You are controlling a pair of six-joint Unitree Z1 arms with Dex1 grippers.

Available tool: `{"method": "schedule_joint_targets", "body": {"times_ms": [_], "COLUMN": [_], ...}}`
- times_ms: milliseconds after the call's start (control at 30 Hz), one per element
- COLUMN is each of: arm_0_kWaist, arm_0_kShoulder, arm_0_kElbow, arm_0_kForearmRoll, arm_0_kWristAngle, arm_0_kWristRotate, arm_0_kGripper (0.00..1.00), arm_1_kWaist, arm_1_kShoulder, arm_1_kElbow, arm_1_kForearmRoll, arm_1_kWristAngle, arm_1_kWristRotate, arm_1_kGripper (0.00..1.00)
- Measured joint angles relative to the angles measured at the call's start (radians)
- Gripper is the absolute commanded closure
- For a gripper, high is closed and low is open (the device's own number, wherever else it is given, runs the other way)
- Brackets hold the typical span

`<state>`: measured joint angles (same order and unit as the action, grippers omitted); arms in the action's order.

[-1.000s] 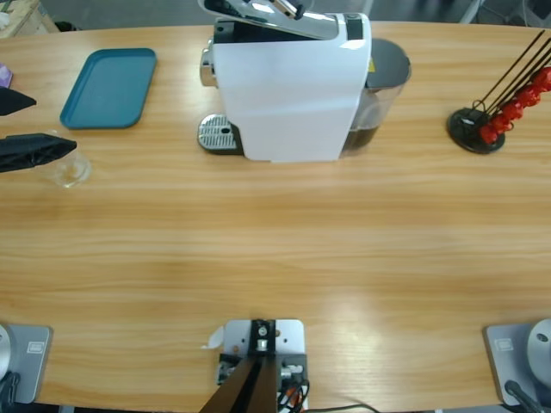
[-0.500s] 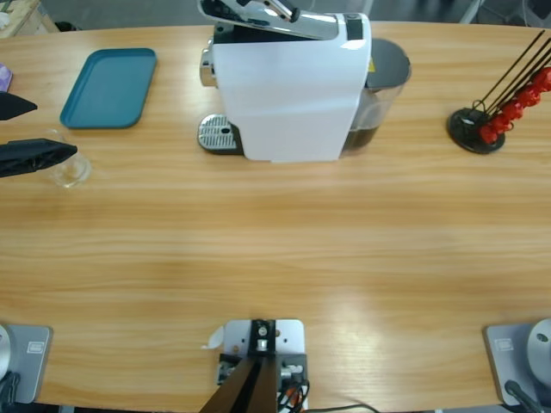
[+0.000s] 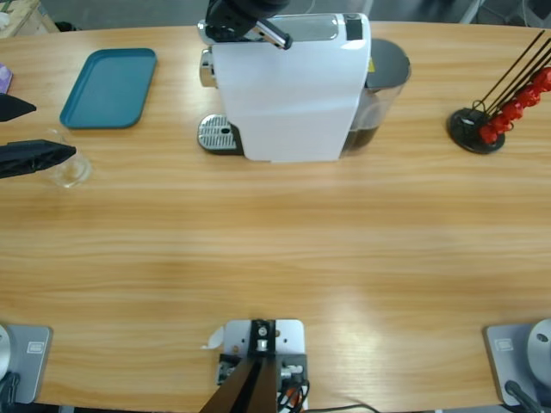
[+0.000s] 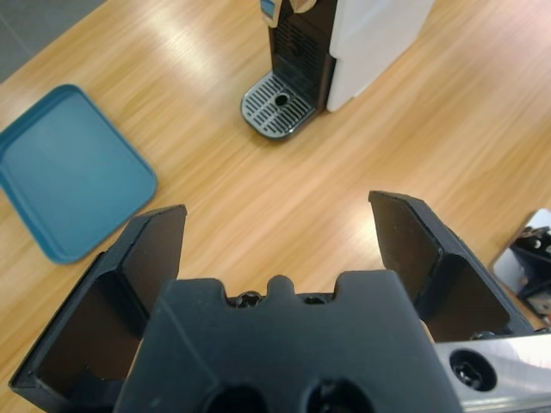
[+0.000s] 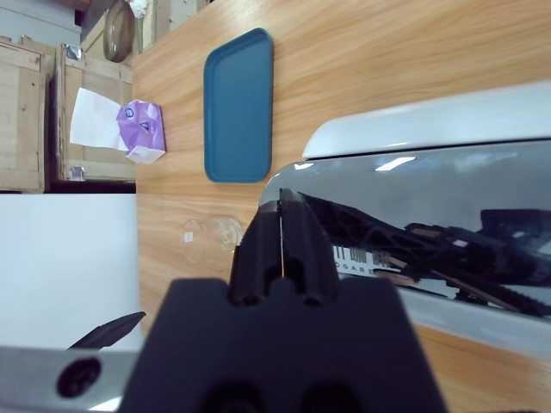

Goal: Pour coffee

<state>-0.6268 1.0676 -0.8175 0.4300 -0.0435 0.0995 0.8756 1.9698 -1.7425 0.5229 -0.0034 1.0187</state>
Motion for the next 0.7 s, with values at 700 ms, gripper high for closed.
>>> {"method": "schedule_joint_targets", "body": {"times_ms": [700], "arm_0_kWaist": [0.025], "arm_0_kShoulder": [-0.046], "arm_0_kElbow": [-0.004], "arm_0_kForearmRoll": [0.004], "arm_0_kWristAngle": [0.000], "arm_0_kWristRotate": [-0.001], "arm_0_kGripper": [0.069], "arm_1_kWaist": [0.037], "arm_1_kShoulder": [-0.252], "arm_1_kElbow": [0.019], "arm_1_kForearmRoll": [0.058], "arm_1_kWristAngle": [-0.163], "arm_1_kWristRotate": [-0.502], "arm_1_kGripper": [0.000]}}
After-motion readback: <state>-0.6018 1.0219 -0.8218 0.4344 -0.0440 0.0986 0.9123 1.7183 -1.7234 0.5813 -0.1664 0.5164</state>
